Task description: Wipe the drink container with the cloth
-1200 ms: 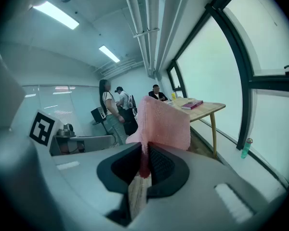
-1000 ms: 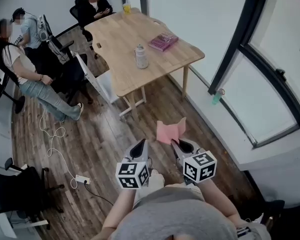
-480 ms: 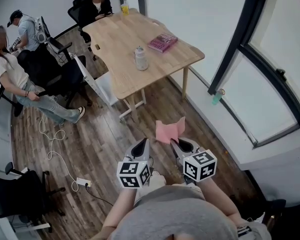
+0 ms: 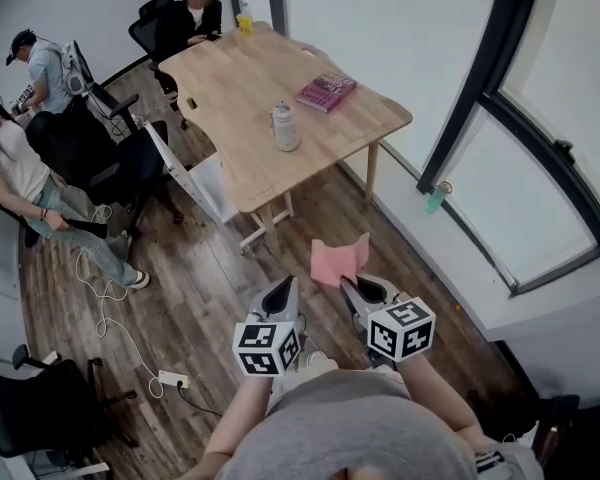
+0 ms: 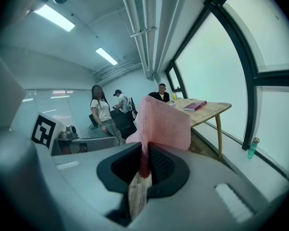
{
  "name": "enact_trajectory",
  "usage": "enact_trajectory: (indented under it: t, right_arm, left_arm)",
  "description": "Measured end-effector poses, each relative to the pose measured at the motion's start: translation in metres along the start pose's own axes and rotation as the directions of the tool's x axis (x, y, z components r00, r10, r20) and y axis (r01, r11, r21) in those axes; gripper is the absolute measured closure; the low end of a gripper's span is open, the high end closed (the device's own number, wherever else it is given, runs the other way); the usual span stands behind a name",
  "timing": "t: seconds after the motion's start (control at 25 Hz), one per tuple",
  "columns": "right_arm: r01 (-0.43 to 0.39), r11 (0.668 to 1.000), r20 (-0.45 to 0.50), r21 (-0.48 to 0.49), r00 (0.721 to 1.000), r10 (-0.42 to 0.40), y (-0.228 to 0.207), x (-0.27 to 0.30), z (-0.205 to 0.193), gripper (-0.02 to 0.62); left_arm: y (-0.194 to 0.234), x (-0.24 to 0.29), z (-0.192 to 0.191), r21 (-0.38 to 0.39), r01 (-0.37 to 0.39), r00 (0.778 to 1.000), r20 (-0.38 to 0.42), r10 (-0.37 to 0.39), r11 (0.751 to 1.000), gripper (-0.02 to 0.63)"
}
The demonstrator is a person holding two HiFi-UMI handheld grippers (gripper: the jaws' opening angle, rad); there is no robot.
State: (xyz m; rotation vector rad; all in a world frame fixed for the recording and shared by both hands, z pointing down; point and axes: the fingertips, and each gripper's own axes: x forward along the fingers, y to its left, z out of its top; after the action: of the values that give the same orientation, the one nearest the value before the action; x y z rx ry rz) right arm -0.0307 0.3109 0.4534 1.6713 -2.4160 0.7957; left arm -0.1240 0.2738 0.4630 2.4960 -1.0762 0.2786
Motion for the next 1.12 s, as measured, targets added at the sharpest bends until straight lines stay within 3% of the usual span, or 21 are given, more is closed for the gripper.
enact_trajectory:
  t: [0.8,1.12]
  right_arm:
    - [0.005,1.000,-0.007,0.022,1.000,-0.005,0.004,0.059,0.015,0.563]
    - [-0.019,1.000,-0.004,-0.002,1.000,0.019,-0.025,0.096,0.040,0.563]
  left_arm:
    - [0.060,0.020,0.009,-0.031,-0.007,1.000,-0.016,0.007,0.999,0.606]
    - [0.076,0.059,0.021,-0.046,-0.045,0.999,-0.011,0.044,0.998,0.606]
